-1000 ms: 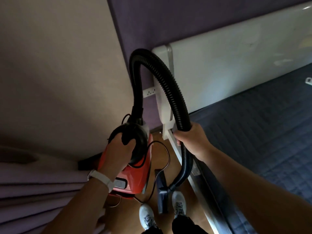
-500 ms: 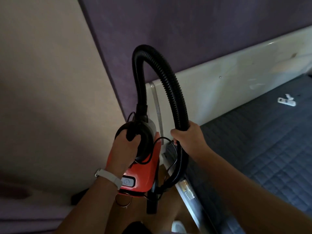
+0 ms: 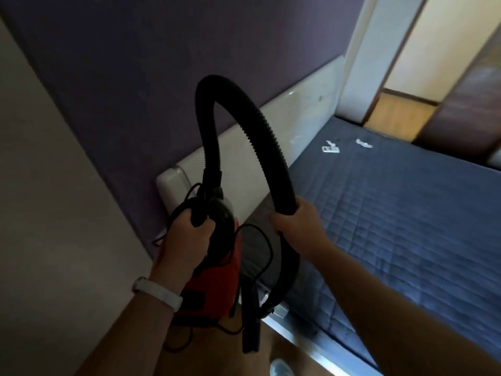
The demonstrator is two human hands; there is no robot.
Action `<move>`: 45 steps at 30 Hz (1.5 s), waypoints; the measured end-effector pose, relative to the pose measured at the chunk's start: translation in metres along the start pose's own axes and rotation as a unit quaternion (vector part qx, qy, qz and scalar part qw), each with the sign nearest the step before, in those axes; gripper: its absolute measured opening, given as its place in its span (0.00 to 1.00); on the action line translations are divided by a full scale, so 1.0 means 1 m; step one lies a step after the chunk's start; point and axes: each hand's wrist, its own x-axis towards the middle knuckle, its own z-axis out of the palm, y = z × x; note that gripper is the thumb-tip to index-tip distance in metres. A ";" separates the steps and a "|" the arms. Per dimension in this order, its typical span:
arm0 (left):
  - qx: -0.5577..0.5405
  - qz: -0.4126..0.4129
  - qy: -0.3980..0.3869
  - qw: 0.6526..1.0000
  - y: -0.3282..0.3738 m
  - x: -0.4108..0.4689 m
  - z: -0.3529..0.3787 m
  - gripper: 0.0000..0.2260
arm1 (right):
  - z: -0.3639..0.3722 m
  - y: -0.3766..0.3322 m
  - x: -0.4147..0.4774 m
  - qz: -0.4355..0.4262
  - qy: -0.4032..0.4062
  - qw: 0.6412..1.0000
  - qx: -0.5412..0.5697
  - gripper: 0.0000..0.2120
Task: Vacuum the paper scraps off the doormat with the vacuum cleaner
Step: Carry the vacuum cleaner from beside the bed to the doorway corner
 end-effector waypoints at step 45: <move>0.113 0.247 -0.587 0.763 0.058 -0.638 0.417 0.07 | -0.440 0.177 -0.698 0.130 0.634 0.762 0.016 0.14</move>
